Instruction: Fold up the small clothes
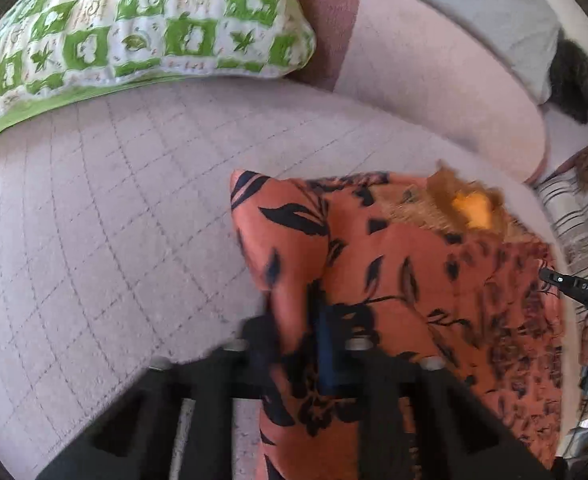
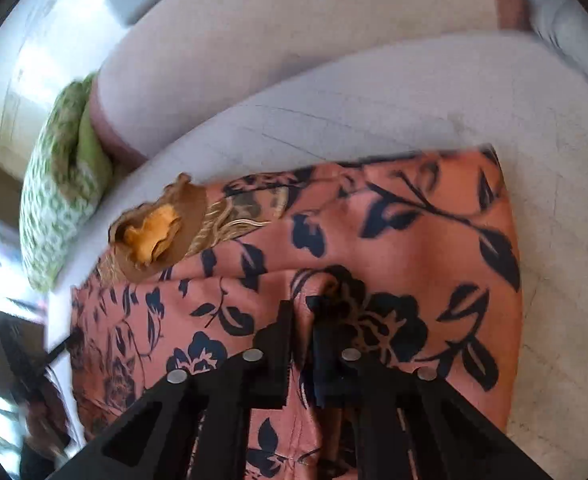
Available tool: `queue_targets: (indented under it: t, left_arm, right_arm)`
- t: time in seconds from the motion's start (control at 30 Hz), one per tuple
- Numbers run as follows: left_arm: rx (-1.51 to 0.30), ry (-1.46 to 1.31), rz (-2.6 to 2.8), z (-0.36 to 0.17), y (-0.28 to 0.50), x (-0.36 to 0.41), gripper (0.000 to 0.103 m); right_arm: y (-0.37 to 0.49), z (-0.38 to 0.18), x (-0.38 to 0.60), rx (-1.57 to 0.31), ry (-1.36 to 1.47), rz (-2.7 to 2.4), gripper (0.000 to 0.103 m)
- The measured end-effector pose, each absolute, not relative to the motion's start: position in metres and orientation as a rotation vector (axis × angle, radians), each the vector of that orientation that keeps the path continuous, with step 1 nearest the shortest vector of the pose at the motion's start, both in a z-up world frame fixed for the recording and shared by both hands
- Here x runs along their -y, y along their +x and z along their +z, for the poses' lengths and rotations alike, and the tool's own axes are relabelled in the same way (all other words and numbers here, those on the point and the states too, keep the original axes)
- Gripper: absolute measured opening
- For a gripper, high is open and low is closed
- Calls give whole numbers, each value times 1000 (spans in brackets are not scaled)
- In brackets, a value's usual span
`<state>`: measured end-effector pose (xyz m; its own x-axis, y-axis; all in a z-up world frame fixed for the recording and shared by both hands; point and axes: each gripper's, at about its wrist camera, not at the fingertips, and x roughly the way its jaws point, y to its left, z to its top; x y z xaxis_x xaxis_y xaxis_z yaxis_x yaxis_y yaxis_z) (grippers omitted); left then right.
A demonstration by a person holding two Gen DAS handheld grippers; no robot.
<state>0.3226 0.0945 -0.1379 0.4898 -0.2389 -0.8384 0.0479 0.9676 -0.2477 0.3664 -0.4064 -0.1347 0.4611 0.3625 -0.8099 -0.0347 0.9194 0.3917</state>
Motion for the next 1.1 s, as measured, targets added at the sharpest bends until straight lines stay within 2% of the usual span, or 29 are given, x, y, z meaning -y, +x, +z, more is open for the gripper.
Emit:
queue_targets:
  t: [0.1, 0.17, 0.2, 0.27, 0.3, 0.33, 0.37, 0.4, 0.43, 0.47, 0.53, 0.67, 0.7, 0.73, 0.77, 0.83, 0.9, 0.97, 1.0, 1.07, 1.1]
  left_arm:
    - [-919, -190, -190, -113, 309, -92, 10]
    - [-921, -199, -177, -119, 311, -91, 12]
    - [-959, -192, -144, -132, 316, -92, 13]
    - [-1004, -206, -105, -154, 321, -100, 25]
    - [-990, -238, -125, -154, 319, -105, 25]
    - [-995, -251, -133, -151, 318, -110, 31]
    - [-992, -244, -117, -145, 315, -114, 41]
    - [-981, -229, -101, -140, 312, -119, 44]
    - [-970, -223, -101, -135, 308, -121, 44]
    - [-961, -230, -127, -128, 300, -126, 46]
    - [-962, -249, -169, -120, 285, -129, 53]
    - [-1008, -233, -229, -124, 252, -119, 54]
    - [-1027, -223, -228, -131, 247, -117, 49]
    - [-1061, -201, -203, -139, 246, -114, 18]
    - [-1095, -222, -176, -150, 247, -117, 14]
    - [-1081, -390, -158, -154, 247, -134, 14]
    - [-1091, -437, -135, -150, 244, -140, 15]
    - [-1048, -367, -133, -133, 241, -135, 17]
    - [-1019, -345, -139, -126, 241, -134, 20]
    - [-960, -343, -164, -112, 248, -131, 39]
    - [-947, -343, -180, -108, 256, -128, 41]
  right_arm:
    - [352, -90, 404, -912, 258, 231, 7]
    - [357, -83, 403, -878, 222, 208, 10]
    - [362, -93, 402, -909, 215, 204, 12]
    - [376, -135, 399, -1038, 221, 198, 18]
    - [376, -152, 399, -1073, 213, 197, 19]
    - [372, -153, 402, -1029, 223, 205, 20]
    - [366, -150, 406, -1009, 247, 206, 26]
    - [362, -147, 410, -1012, 268, 203, 32]
    - [357, -141, 414, -1008, 279, 199, 55]
    - [349, -132, 417, -978, 280, 188, 72]
    - [328, -111, 426, -899, 285, 179, 73]
    - [296, -95, 432, -857, 407, 299, 73]
    - [291, -99, 427, -868, 423, 336, 73]
    - [289, -109, 420, -906, 437, 395, 73]
    - [291, -121, 416, -945, 433, 422, 74]
    - [304, -162, 416, -1105, 435, 361, 72]
    - [300, -159, 425, -1062, 519, 352, 70]
    - [293, -131, 423, -1007, 512, 384, 71]
    - [291, -117, 419, -971, 477, 404, 71]
    - [293, -98, 414, -937, 462, 429, 72]
    - [296, -91, 413, -925, 480, 457, 73]
